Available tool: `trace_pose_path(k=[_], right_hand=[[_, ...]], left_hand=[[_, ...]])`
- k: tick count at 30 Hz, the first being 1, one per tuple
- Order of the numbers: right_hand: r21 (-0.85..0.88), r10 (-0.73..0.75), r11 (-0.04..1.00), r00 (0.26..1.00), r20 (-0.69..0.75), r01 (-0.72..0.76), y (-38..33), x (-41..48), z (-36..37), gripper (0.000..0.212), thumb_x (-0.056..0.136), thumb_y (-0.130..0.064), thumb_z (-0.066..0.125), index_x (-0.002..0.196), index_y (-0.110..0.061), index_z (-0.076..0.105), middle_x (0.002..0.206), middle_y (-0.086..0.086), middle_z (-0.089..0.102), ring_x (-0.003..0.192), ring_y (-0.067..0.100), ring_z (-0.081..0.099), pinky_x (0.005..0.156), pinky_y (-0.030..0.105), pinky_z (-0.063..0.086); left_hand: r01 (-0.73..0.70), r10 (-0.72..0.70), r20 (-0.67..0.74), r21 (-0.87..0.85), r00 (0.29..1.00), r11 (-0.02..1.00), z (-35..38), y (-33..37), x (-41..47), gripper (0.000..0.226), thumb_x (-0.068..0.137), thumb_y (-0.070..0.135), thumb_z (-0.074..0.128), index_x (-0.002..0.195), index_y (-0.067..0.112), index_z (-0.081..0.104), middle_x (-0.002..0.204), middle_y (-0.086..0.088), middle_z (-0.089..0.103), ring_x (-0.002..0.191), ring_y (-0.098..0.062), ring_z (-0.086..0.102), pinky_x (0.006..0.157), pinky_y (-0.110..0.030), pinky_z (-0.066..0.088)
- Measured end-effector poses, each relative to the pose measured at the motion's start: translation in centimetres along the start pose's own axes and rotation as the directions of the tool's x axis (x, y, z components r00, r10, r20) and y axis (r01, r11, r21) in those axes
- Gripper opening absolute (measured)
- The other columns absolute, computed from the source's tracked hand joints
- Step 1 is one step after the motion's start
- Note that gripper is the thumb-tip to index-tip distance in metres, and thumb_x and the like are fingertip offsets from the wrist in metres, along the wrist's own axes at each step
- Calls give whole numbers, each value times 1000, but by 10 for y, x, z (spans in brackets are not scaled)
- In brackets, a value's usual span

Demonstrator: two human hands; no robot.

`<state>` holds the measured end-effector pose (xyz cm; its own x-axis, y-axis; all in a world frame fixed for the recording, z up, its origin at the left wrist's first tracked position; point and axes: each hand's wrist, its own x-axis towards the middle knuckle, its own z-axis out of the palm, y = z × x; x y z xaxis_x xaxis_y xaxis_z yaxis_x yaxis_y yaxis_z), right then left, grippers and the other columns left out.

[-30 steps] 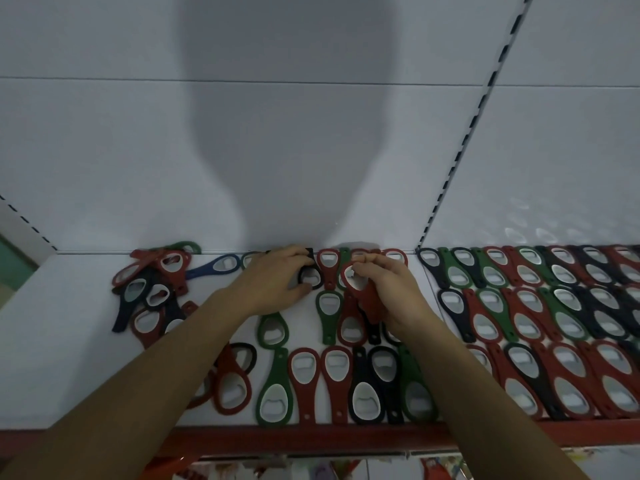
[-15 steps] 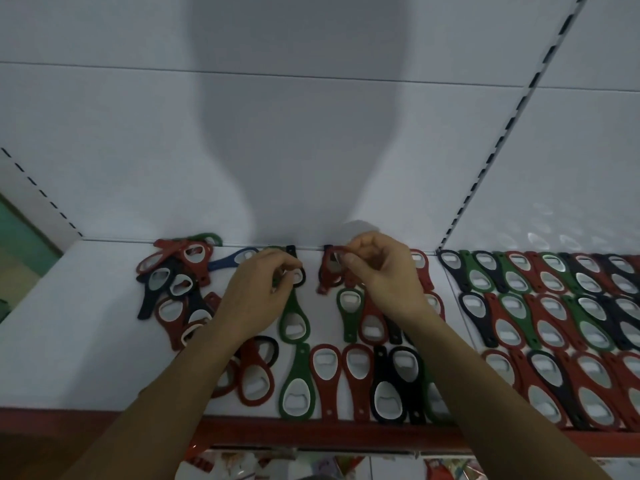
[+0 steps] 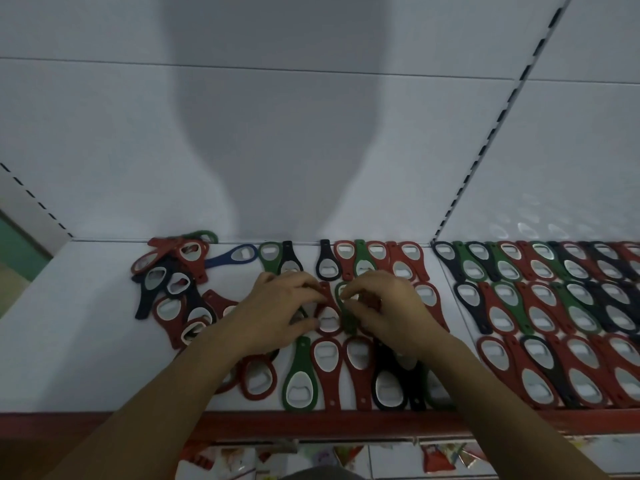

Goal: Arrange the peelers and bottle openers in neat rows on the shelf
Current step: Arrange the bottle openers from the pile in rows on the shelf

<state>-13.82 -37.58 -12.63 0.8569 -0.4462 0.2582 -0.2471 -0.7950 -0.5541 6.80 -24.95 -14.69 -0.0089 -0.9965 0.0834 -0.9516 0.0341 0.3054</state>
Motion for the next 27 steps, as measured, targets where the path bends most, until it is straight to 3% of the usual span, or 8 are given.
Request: trace_pose_path(k=[3,5,9,11,14,17,21,27], right_hand=[[-66,127,989,989,-78,-132,5,-3,-2,13,97,-19,64,105,-21,73,100,-10,68,93,5,55,84,29,51],[-88,79,993,995,-57,-84,-1,-8,-3,14,95,-28,66,106,-24,72,98,-11,66,94,7,52,86,31,49],[-224,-47,970,974,223,98,-28,-15,1,53,80,-70,60,116,-32,68,94,-16,54,92,5,42,80,29,42],[-332,-25,931,935,353,151,-35,-16,6,69,73,-79,59,124,-33,63,103,-13,52,99,10,40,84,35,43],[-352,-11,922,919,393,162,-36,-14,6,70,71,-80,64,126,-36,61,104,-10,51,98,12,39,85,39,44],[-308,-51,931,904,425,198,-36,-8,5,67,71,-79,65,125,-39,60,97,-14,43,92,9,34,77,35,41],[-288,-56,933,879,474,215,-33,-2,11,72,68,-77,70,123,-32,57,106,-13,45,94,4,29,78,32,36],[-149,-7,983,830,558,109,-39,18,5,54,66,-62,83,97,-35,48,97,-15,47,87,6,39,70,24,33]], left_hand=[[-5,5,-15,8,1000,1000,1,1,1,44,94,55,61,134,38,60,137,20,49,128,-2,42,105,-38,32],[-13,13,-21,-2,1000,1000,1,2,1,43,94,52,60,134,38,59,138,21,48,129,-1,41,104,-38,32],[8,-9,-33,-19,999,1000,-2,0,-5,40,94,38,62,134,36,57,132,21,50,126,-1,42,102,-38,34],[8,-8,-39,-16,999,1000,-3,-1,-11,39,92,48,60,129,37,59,124,21,48,121,-1,40,102,-39,35],[-37,37,6,-4,999,999,-6,0,-23,51,84,69,55,126,42,60,119,19,42,119,-2,34,98,-37,32],[-36,37,55,-32,998,999,-10,-4,-30,42,86,61,67,124,45,63,123,18,42,124,-4,33,100,-40,31],[-15,21,75,-77,997,997,-16,-10,-36,32,87,53,72,118,45,68,126,18,43,124,-4,34,101,-45,35],[15,-5,84,-126,996,992,-19,-10,-45,30,90,46,73,119,43,68,130,16,45,125,-6,38,102,-48,40]])
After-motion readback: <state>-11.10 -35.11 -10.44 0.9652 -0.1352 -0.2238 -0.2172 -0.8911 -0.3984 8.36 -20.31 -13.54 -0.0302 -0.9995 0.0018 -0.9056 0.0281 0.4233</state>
